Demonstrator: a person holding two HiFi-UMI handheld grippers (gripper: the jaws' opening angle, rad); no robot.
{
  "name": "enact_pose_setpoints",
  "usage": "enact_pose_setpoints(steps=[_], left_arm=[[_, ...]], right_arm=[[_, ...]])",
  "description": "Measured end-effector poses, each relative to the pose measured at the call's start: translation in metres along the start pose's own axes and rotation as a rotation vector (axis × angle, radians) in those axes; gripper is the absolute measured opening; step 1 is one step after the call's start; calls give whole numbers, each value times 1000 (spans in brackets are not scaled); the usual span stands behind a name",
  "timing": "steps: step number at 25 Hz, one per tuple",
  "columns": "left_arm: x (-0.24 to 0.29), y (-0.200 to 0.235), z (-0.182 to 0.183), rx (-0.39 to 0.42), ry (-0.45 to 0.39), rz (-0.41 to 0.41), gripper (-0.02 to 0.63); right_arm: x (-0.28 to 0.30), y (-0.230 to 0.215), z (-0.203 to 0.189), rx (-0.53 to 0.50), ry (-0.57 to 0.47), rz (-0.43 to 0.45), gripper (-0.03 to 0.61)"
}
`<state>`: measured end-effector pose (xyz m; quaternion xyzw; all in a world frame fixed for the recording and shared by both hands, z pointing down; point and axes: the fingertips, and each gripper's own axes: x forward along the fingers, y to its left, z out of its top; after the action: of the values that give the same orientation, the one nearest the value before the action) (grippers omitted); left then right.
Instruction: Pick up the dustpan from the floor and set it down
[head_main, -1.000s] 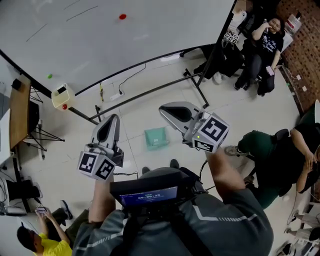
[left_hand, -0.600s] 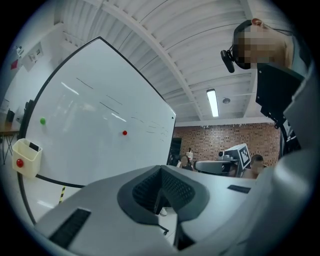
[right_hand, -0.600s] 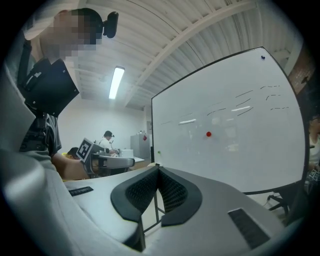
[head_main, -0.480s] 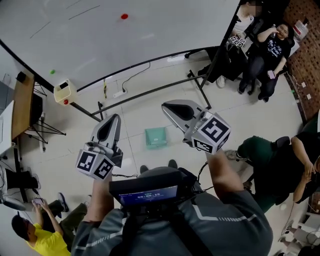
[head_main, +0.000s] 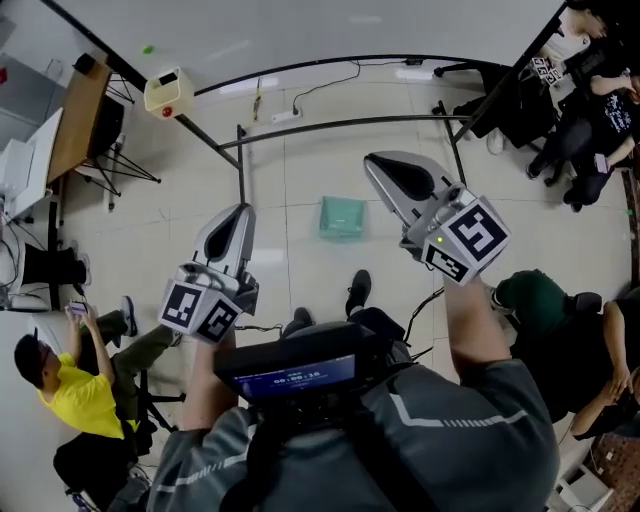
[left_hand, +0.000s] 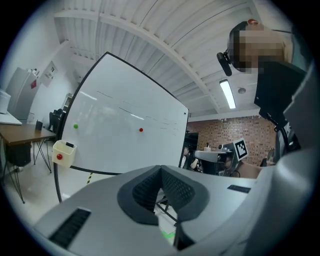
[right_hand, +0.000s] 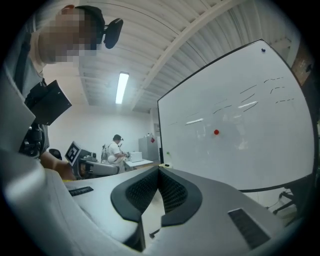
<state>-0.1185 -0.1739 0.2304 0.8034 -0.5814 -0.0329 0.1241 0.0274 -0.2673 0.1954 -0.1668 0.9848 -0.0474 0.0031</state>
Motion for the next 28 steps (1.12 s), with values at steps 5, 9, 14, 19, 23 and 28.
enact_pose_setpoints(steps=[5,9,14,19,23,28], left_arm=[[-98,5,-13,-12,-32,15,34],[-212,9,-32,-35,-51,-23,34],[-362,15,-54,-59,-44,-100,34],[-460,-17,-51,-55,-57,-192,34],[-510,-59,-38,-12,-83,-234,34],[-542,-94,-31,0,-101,-258,32]], right_arm=[[0,95,1,-33,-5,-12,28],[-9,203,-4,-66,-3,-83,28],[-24,356,-22,-59,1,-187,28],[-62,469,-26,-76,24,-262,28],[-109,523,-12,-64,14,-297,26],[-152,565,-1,-76,-13,-306,26]])
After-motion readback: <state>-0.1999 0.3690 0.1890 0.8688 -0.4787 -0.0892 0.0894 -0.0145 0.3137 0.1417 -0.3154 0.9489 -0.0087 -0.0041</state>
